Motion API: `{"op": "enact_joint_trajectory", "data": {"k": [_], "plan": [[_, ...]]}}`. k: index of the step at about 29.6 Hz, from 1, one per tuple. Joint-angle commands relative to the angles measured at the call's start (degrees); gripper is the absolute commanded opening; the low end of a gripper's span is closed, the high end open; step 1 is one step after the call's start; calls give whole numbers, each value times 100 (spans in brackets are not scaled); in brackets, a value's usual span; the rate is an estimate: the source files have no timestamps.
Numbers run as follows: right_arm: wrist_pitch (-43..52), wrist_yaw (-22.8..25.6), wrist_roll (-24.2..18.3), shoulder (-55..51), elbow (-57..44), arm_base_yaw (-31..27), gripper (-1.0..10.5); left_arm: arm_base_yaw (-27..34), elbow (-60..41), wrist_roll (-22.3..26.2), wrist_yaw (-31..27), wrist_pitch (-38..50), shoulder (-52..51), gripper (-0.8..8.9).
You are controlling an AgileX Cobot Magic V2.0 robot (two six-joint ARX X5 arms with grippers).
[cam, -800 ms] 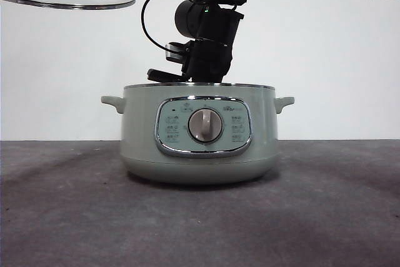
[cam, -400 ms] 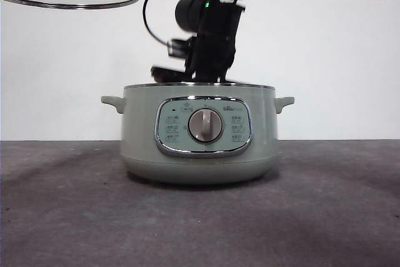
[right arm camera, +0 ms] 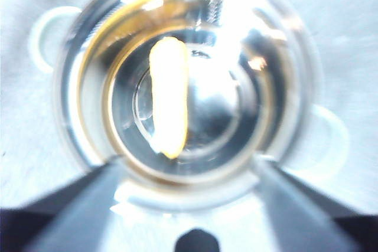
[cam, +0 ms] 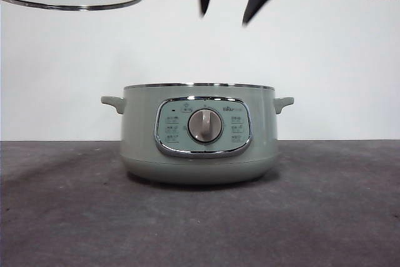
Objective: Pick up the corn,open the lid,put the corn in the pot,close the lid
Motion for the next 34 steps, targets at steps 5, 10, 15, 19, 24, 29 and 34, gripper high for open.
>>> {"op": "enact_joint_trajectory", "data": {"k": [5, 10, 15, 19, 24, 29, 34], "plan": [[-662, 474, -61, -1047, -188, 149, -8, -542, -39, -195, 94, 153, 57, -13], [-662, 424, -35, -2033, -925, 258, -8, -1084, -39, -289, 52, 111, 374, -13], [-662, 424, 118, -3045, -2035, 299, -7, -1526, -39, -459, 52, 129, 793, -13], [-662, 426, 271, -4166, -3351, 299, -7, -1947, -39, -487, 22, 225, 1233, -13], [-660, 404, 614, -5390, -4651, 297, -7, -2319, -39, -487, -247, 509, 1635, -12], [-660, 400, 717, -6113, -5309, 297, -7, -2494, -39, -632, -256, 586, 1947, -13], [-643, 380, 643, -6437, -5383, 299, -7, -2514, -39, -680, -315, 715, 2203, -13]]}}
